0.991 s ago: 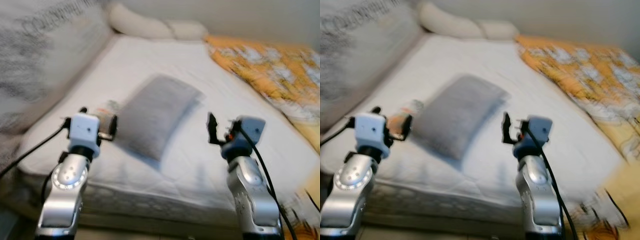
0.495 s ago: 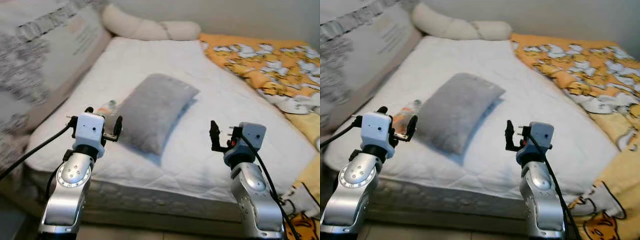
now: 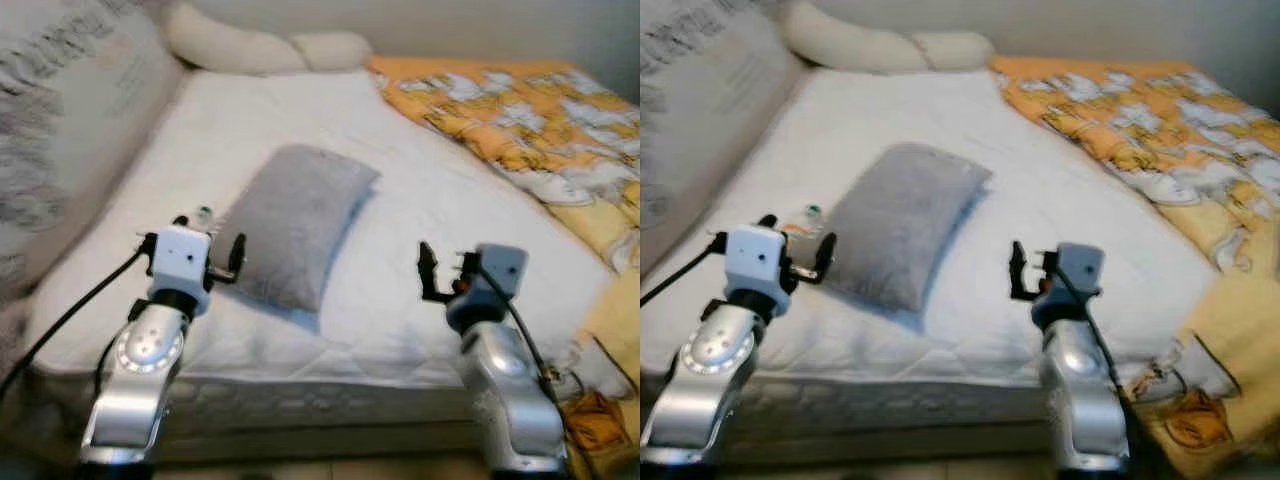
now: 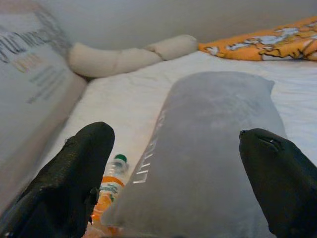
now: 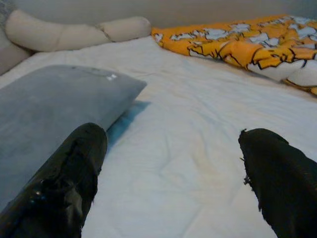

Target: Clean up the room

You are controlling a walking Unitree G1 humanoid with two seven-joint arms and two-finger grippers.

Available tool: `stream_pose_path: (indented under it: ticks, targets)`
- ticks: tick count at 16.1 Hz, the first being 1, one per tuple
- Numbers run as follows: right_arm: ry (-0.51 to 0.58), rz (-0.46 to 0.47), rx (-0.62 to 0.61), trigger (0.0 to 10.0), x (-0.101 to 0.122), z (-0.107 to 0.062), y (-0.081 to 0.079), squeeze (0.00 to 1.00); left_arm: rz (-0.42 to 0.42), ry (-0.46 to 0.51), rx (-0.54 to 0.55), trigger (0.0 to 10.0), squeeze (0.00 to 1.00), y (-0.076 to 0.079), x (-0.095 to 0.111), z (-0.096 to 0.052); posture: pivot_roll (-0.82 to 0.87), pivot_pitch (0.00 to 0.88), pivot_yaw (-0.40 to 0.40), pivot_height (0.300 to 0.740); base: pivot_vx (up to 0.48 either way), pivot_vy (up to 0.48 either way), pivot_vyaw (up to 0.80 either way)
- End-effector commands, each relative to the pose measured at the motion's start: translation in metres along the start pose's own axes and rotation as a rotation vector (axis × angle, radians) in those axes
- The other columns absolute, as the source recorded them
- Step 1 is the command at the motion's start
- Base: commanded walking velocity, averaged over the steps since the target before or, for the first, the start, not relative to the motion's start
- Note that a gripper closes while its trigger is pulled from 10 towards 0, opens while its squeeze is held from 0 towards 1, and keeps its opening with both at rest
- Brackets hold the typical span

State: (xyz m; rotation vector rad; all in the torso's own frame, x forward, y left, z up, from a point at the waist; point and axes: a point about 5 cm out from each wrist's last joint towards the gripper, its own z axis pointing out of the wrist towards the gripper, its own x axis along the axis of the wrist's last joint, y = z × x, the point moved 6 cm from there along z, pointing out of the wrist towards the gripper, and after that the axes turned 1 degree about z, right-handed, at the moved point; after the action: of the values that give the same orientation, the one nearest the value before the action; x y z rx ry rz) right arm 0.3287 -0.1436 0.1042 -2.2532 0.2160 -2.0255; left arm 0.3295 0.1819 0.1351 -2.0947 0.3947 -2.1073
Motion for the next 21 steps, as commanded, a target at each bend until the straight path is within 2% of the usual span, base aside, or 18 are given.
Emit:
stream_pose_path:
  ticks: [1, 6, 15, 21]
  targets:
    - [0.002, -0.011, -0.008, 10.0, 0.002, 0.0, 0.004, 0.0, -0.001, 0.006, -0.006, 10.0, 0.0, 0.003, 0.003, 0.002, 0.06, 0.012, -0.02, 0.74, 0.0, 0.33, -0.73]
    - [0.003, -0.014, 0.003, 10.0, 0.002, 0.001, 0.002, 0.0, -0.001, 0.004, -0.001, 10.0, 0.0, 0.003, 0.002, 0.002, 0.06, 0.013, -0.02, 0.74, 0.0, 0.363, -0.73]
    - [-0.01, -0.045, 0.081, 10.0, 0.001, 0.0, -0.009, 0.0, -0.002, -0.001, 0.013, 10.0, 0.0, -0.001, 0.001, 0.001, 0.06, 0.012, -0.021, 0.74, 0.0, 0.358, 0.0]
    - [-0.016, -0.056, 0.069, 10.0, 0.001, 0.004, 0.002, 0.0, 0.03, -0.007, 0.017, 10.0, 0.0, 0.0, 0.0, 0.001, 0.07, 0.008, -0.024, 0.74, 0.0, 0.0, 0.0]
